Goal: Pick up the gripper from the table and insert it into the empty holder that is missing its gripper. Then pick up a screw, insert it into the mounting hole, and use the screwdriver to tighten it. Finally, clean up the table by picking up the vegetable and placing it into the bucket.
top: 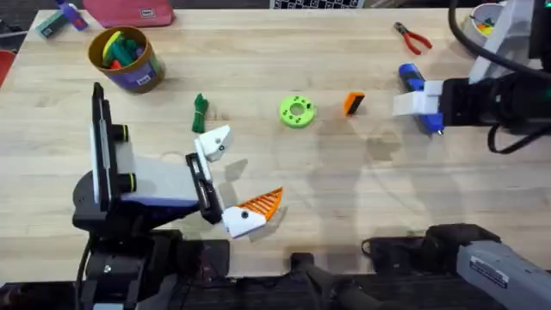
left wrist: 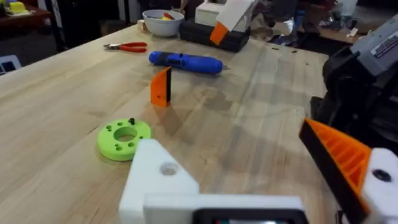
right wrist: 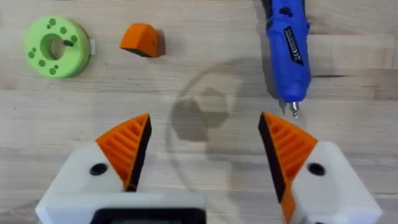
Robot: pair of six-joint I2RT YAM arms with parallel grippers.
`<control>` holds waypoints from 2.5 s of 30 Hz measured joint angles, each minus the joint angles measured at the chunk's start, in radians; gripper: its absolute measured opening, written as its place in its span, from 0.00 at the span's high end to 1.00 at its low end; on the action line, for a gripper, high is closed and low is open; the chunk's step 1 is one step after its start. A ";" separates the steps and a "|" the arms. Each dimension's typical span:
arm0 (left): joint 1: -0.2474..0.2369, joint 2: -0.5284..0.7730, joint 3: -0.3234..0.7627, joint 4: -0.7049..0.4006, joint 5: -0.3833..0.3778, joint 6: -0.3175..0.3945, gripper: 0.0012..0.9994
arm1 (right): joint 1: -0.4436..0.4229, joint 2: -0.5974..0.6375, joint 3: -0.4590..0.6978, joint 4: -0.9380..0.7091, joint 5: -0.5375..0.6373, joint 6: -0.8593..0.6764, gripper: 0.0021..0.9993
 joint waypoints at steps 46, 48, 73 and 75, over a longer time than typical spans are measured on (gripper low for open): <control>0.000 0.000 0.000 -0.002 0.009 0.000 0.01 | 0.243 0.439 0.423 -0.243 0.062 0.195 0.01; 0.000 0.000 0.000 -0.002 0.010 0.000 0.01 | 0.272 0.519 0.482 -0.256 0.062 0.196 0.01; -0.001 0.000 0.000 -0.002 0.010 0.000 0.01 | 0.286 0.880 0.569 -0.188 0.076 0.274 0.27; -0.001 0.000 0.000 -0.002 0.010 0.000 0.01 | 0.285 0.879 0.570 -0.187 0.077 0.279 0.28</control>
